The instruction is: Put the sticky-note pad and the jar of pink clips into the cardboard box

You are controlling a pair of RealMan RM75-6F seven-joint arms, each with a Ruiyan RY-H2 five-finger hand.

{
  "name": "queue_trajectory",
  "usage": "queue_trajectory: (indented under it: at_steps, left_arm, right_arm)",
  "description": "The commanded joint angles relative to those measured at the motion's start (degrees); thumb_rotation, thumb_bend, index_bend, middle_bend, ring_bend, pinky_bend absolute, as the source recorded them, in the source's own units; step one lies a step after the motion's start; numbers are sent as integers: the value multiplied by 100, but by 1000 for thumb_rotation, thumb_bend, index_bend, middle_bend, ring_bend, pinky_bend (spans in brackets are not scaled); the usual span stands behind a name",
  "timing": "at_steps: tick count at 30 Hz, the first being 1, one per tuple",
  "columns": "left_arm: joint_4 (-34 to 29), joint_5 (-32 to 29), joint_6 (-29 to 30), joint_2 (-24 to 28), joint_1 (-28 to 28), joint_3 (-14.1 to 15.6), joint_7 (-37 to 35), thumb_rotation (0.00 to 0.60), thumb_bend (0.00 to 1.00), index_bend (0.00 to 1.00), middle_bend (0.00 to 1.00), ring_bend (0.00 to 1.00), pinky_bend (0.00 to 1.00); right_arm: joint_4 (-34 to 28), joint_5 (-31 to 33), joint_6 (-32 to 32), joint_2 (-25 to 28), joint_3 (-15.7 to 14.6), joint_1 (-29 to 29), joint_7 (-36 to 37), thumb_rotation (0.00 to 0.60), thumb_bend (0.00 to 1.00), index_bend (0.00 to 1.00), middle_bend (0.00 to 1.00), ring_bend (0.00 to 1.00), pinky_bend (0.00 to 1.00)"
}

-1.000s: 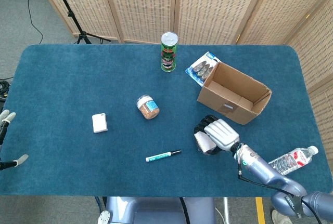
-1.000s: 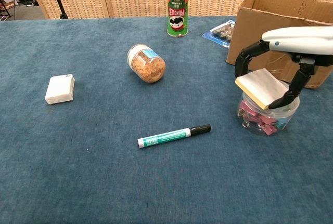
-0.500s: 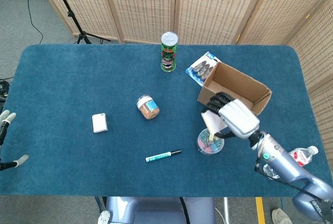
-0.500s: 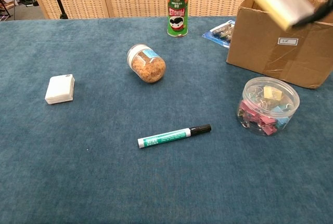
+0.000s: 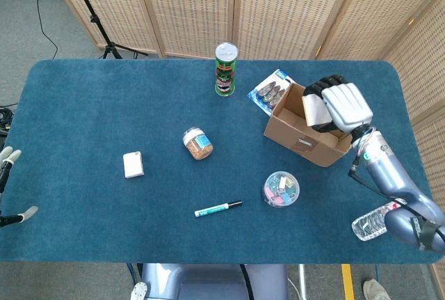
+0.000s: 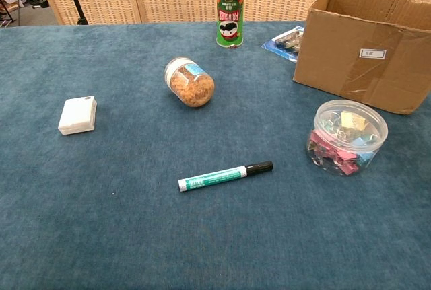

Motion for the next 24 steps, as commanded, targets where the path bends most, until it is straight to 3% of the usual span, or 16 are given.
queue_trajectory:
  at_steps: [1, 11, 14, 17, 19, 21, 24]
  left_arm:
    - [2, -42, -35, 8, -18, -15, -11, 600, 0, 0, 0, 0, 0]
    - [-7, -172, -179, 3, -86, -44, 48, 600, 0, 0, 0, 0, 0]
    - [-15, -177, -185, 0, -91, -43, 66, 600, 0, 0, 0, 0, 0]
    - [-18, -183, -193, -4, -95, -42, 79, 600, 0, 0, 0, 0, 0]
    - [-19, -192, -205, -8, -101, -42, 92, 600, 0, 0, 0, 0, 0]
    - [-23, -194, -214, -9, -106, -41, 97, 600, 0, 0, 0, 0, 0]
    - [-20, -198, -211, -7, -105, -40, 91, 600, 0, 0, 0, 0, 0]
  right_arm:
    - [425, 352, -304, -288, -36, 173, -241, 600, 306, 415, 446, 236, 174]
    - [807, 237, -343, -640, -238, 173, -306, 600, 311, 415, 435, 236, 174]
    - [858, 225, -346, -682, -248, 172, -289, 600, 301, 412, 390, 236, 174]
    - [888, 213, -358, -698, -257, 173, -278, 600, 229, 297, 252, 194, 174]
    - [871, 206, -415, -674, -275, 180, -278, 600, 116, 144, 99, 93, 174]
    - [808, 235, -522, -612, -309, 196, -321, 600, 29, 72, 15, 23, 174]
    - [668, 264, -561, -515, -326, 211, -412, 600, 0, 40, 0, 0, 174]
